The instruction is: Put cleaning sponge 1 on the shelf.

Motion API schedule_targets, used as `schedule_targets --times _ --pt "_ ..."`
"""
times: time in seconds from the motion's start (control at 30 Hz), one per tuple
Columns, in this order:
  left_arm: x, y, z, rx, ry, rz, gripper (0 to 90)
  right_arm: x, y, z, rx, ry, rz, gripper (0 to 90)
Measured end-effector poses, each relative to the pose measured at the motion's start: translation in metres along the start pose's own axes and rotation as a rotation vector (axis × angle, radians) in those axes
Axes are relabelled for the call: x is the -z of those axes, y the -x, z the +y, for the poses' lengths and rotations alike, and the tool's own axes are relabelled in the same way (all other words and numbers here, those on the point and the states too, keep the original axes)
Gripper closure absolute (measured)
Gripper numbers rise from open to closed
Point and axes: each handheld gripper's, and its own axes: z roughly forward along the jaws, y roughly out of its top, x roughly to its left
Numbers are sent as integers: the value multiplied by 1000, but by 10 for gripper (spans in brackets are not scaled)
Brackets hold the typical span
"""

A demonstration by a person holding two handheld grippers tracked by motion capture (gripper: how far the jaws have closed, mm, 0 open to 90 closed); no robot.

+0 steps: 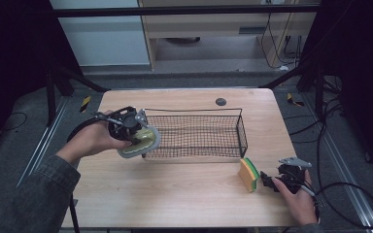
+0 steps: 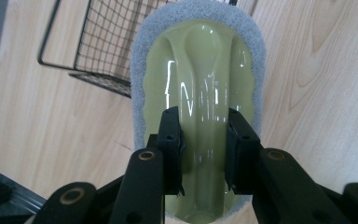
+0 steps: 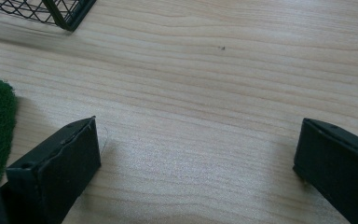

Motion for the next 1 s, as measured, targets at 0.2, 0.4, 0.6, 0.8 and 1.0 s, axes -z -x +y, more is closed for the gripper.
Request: schedule_targets --times 0.2,0.4,0.6,0.8,1.0 --pt "4 -13 11 -6 35 7 707 -1 0 1 4 0 1 4" --pt "9 -23 22 -30 68 19 708 -1 1 1 7 1 3 5" --pt "12 -23 31 -92 83 42 707 -1 1 1 6 0 4 5" --pt "6 -25 39 -129 70 39 707 -1 1 1 11 1 7 5" --pt "-1 -27 48 -146 68 31 707 -1 1 1 9 1 10 5"
